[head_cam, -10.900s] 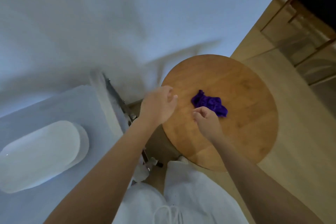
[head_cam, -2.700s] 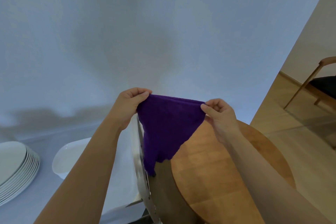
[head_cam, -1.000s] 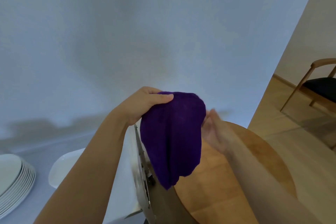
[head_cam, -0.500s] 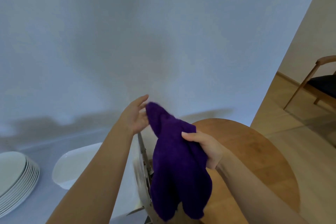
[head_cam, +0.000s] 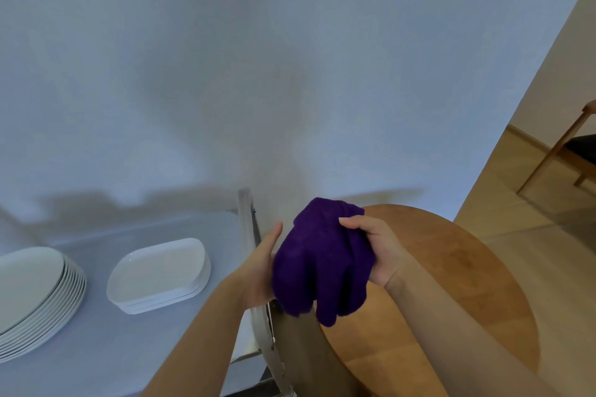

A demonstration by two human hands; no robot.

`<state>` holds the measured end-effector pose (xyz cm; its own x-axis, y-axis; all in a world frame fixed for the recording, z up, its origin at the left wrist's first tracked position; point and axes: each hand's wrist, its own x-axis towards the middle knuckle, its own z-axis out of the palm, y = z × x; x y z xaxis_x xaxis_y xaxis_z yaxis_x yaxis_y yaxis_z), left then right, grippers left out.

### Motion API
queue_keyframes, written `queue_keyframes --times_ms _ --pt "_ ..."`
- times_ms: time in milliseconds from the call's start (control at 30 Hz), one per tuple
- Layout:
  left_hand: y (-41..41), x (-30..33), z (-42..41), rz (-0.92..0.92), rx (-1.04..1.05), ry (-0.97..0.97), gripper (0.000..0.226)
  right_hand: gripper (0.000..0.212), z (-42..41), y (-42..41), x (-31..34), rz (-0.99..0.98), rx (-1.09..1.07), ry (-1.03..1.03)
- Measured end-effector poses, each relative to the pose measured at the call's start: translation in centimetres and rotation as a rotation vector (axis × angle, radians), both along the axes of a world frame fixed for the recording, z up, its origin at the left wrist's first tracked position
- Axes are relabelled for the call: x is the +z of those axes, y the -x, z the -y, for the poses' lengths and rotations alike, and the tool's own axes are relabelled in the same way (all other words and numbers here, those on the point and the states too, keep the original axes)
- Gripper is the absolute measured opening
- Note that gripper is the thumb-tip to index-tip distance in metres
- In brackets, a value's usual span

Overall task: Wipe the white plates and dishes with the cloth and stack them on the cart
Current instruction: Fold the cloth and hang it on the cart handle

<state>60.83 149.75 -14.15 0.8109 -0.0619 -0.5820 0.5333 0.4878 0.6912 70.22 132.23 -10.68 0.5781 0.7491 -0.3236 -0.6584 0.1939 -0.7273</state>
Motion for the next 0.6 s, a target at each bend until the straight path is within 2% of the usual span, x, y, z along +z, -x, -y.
queue_keyframes --times_ms 100,200,233,333,433,500,600 --pt "-0.2 0.1 -0.5 0.105 0.124 -0.065 0.076 0.031 -0.2 0.0 0.0 0.004 -0.009 0.030" --pt "-0.2 0.8 -0.7 0.233 0.202 -0.019 0.048 0.056 -0.2 -0.1 0.0 0.016 0.047 0.080" --pt "-0.3 0.9 -1.0 0.235 0.265 -0.037 0.042 0.056 -0.2 -0.4 0.1 0.034 0.055 0.125" --pt "-0.2 1.5 -2.2 0.222 0.453 -0.215 0.032 0.031 0.4 -1.6 0.6 0.174 0.084 0.365" --pt "-0.1 2.5 -2.7 0.269 0.475 -0.388 0.021 0.023 1.0 -2.4 0.4 0.345 0.091 0.597" --pt "0.1 3.3 -2.9 0.306 0.478 -0.392 0.019 0.026 1.0 -2.5 0.4 0.362 0.020 0.599" --pt "0.3 3.6 -3.2 0.298 0.516 -0.427 0.020 0.037 0.7 -2.4 0.9 0.294 -0.117 0.483"
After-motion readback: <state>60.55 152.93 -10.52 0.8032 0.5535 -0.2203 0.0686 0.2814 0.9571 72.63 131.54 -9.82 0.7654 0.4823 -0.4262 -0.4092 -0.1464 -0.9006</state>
